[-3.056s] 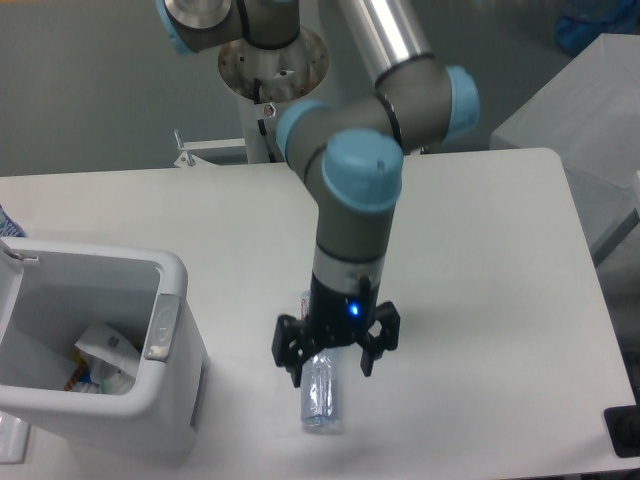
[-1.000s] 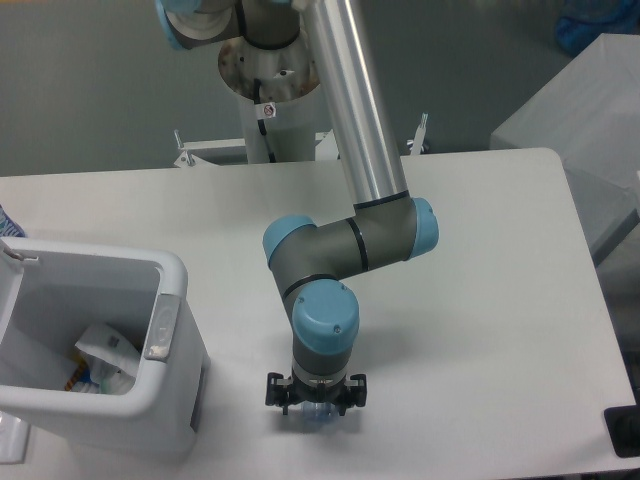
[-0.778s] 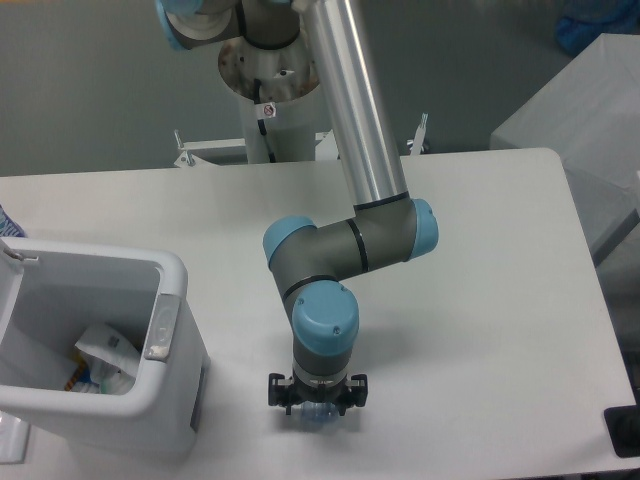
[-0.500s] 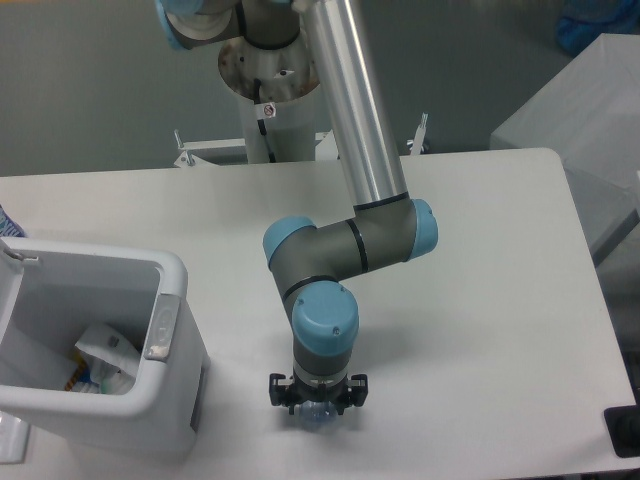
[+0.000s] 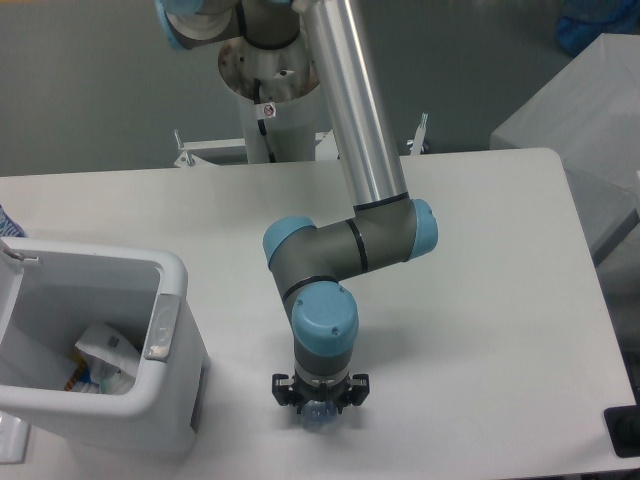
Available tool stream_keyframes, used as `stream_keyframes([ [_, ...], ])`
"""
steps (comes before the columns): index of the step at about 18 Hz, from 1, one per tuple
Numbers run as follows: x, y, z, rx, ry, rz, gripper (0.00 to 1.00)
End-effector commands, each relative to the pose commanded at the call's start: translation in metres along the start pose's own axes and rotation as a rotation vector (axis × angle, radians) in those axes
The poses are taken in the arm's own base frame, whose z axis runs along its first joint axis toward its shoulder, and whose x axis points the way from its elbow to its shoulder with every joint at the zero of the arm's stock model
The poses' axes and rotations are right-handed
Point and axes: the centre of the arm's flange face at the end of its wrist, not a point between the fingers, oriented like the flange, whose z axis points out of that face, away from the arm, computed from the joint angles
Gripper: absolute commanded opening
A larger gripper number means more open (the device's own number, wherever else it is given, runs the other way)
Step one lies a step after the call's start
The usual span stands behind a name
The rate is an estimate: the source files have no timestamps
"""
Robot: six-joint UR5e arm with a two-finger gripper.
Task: Place the trash in the trash can
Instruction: 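Close the gripper around the bottle's cap end, then lift the bottle and carry it over the trash bin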
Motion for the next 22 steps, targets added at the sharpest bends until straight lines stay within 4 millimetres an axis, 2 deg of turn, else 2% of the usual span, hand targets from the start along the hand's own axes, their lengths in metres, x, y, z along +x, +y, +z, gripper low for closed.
stream_keyframes([
  [3, 0.000, 0.000, -0.001, 0.001, 0.000, 0.000, 0.61],
  [4, 0.000, 0.000, -0.002, 0.003, -0.001, 0.000, 0.57],
  [9, -0.001, 0.000, -0.010, 0.012, -0.004, -0.001, 0.57],
  [11, -0.001, -0.001, -0.017, 0.022, -0.006, 0.000, 0.57],
  [12, 0.000, -0.003, -0.028, 0.037, -0.009, 0.001, 0.57],
  [14, -0.007, -0.004, -0.056, 0.079, -0.020, -0.008, 0.58],
  [15, -0.011, -0.007, -0.079, 0.121, -0.032, -0.014, 0.58],
  [17, -0.026, -0.021, -0.135, 0.225, -0.048, -0.039, 0.58],
  [20, -0.036, -0.047, -0.198, 0.376, -0.019, -0.088, 0.58],
  [22, -0.044, -0.058, -0.259, 0.548, 0.007, -0.146, 0.58],
])
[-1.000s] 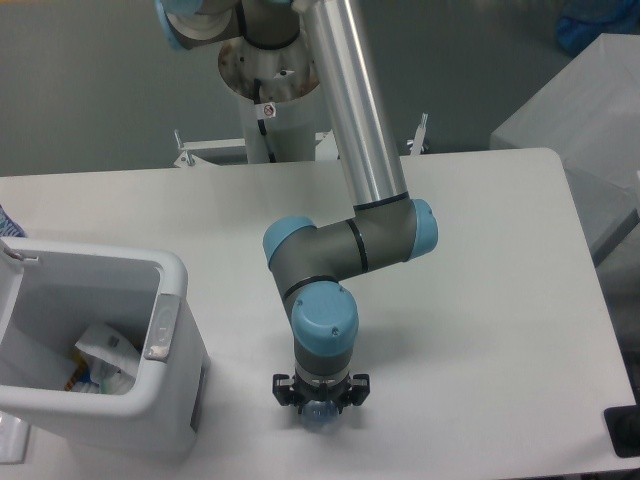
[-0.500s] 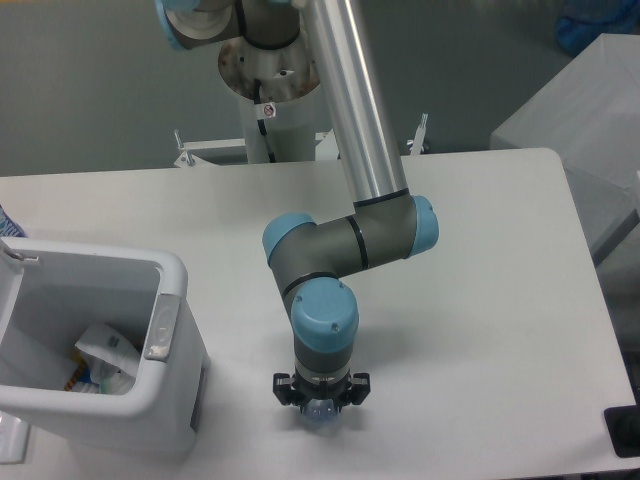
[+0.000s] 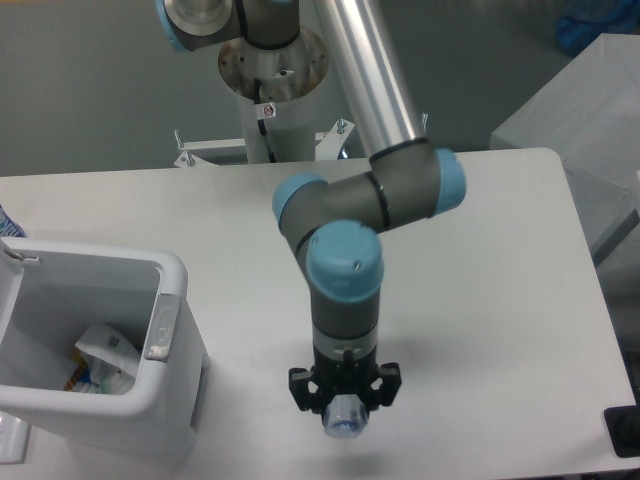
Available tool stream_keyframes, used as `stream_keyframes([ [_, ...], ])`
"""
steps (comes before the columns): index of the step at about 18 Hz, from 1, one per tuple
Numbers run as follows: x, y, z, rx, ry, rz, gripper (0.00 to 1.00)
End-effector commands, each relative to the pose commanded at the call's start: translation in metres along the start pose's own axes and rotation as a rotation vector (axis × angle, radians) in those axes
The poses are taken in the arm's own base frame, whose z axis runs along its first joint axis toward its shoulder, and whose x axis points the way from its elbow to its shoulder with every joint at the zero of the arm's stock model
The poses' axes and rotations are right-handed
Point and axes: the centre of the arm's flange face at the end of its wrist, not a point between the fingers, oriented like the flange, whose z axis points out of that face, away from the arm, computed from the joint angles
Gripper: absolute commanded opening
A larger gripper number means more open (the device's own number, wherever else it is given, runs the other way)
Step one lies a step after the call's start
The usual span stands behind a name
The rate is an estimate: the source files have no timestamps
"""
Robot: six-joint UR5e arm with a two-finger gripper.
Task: Place the trash in the trash can
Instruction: 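Lift the bottle and carry it over the trash bin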
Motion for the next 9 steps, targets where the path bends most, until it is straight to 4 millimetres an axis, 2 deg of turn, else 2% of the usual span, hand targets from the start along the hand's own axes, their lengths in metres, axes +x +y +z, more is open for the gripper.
stream_keyframes([
  [4, 0.008, -0.044, -0.063, 0.245, 0.034, -0.046, 0.58],
  [9, 0.033, -0.072, -0.136, 0.368, 0.075, 0.012, 0.57],
])
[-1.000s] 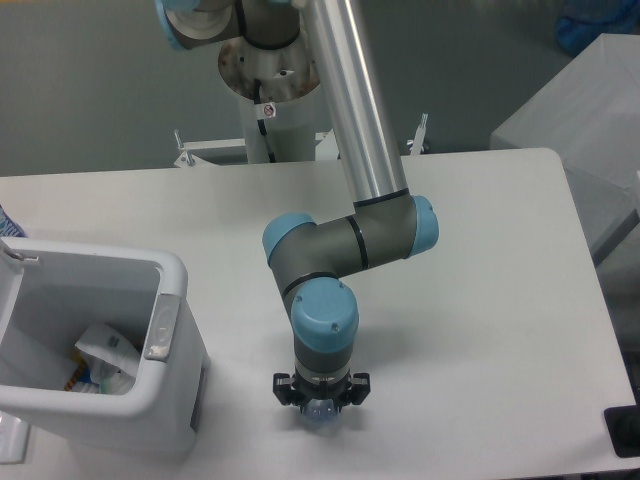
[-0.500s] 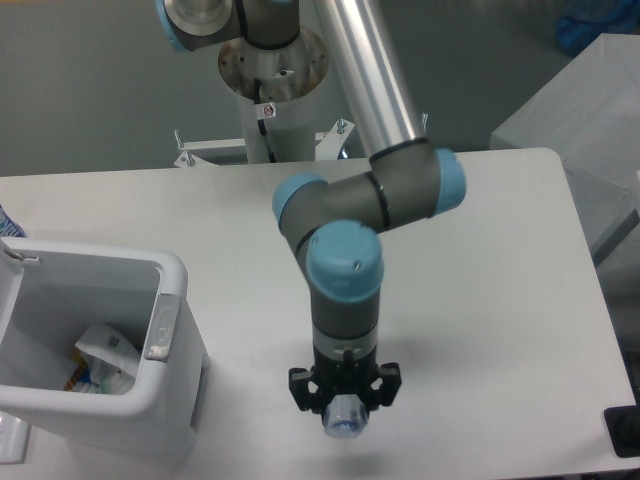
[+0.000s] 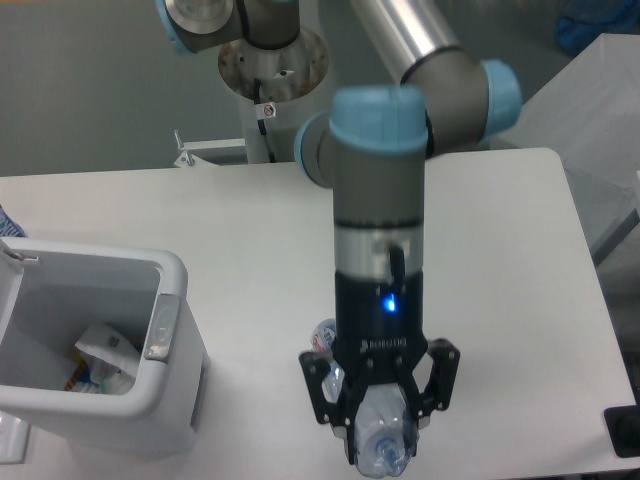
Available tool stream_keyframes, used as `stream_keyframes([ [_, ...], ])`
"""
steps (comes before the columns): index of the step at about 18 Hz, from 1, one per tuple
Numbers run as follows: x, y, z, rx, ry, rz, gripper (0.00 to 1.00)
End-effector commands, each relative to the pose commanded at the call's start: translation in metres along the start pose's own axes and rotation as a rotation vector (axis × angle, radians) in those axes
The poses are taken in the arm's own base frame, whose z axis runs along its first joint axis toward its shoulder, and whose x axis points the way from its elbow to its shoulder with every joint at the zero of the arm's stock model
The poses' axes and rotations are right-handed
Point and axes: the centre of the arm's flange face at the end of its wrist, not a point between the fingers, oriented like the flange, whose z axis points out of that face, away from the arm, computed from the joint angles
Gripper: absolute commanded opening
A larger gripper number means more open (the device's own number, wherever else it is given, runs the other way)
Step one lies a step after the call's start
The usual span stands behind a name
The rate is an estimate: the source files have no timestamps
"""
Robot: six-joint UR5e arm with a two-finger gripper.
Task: Place the trash in the trash can
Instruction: 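Lift the bottle and carry it over the trash bin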
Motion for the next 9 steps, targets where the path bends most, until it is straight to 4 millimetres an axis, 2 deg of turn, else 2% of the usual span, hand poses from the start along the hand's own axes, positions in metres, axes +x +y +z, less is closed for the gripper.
stream_keyframes([
  [2, 0.023, -0.012, -0.013, 0.029, 0.048, 0.018, 0.57],
  [4, 0.071, -0.012, -0.027, 0.034, 0.109, 0.049, 0.57],
  [6, 0.110, -0.006, -0.031, 0.026, 0.156, 0.070, 0.57],
  [7, 0.120, -0.010, -0.039, 0.036, 0.166, 0.079, 0.57],
  [9, 0.146, -0.005, -0.039, 0.030, 0.198, 0.096, 0.57],
])
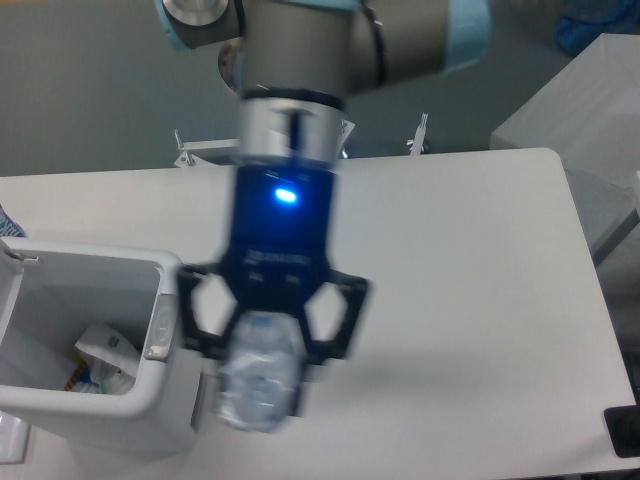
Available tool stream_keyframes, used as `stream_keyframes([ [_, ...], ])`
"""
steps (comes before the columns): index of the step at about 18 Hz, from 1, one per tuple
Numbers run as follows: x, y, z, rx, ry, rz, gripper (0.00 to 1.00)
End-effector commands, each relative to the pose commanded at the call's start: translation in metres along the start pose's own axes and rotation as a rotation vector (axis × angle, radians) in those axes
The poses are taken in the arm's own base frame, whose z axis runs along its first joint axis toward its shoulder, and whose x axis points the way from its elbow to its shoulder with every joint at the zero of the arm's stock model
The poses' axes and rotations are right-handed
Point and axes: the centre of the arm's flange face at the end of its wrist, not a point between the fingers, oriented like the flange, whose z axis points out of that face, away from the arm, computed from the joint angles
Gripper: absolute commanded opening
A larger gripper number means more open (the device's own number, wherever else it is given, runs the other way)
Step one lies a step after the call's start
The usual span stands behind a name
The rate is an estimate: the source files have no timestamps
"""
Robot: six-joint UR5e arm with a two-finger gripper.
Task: Place the trash in the trash can
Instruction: 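Lift the bottle and carry it over the trash bin, then lower the bottle into the bin and open the gripper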
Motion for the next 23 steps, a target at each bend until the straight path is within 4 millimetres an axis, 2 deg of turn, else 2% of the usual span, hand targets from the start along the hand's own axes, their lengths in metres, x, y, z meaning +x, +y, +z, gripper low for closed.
stream_keyframes([
  [1, 0.012, 0.003, 0.005, -0.009, 0.017, 0.006, 0.57],
  [3, 0.039, 0.023, 0.019, -0.052, 0.055, 0.014, 0.57],
  [6, 0.067, 0.048, 0.034, -0.106, 0.097, 0.024, 0.57],
  [11, 0.086, 0.083, 0.053, -0.176, 0.129, 0.023, 0.57],
  [14, 0.086, 0.094, 0.057, -0.199, 0.129, 0.018, 0.58],
  [15, 0.085, 0.097, 0.059, -0.204, 0.129, 0.016, 0.61],
  [16, 0.086, 0.099, 0.060, -0.208, 0.131, 0.017, 0.69],
  [17, 0.085, 0.098, 0.060, -0.208, 0.128, 0.017, 0.83],
  [20, 0.086, 0.096, 0.056, -0.202, 0.126, 0.019, 0.99],
  [23, 0.084, 0.097, 0.055, -0.206, 0.121, 0.014, 1.00],
])
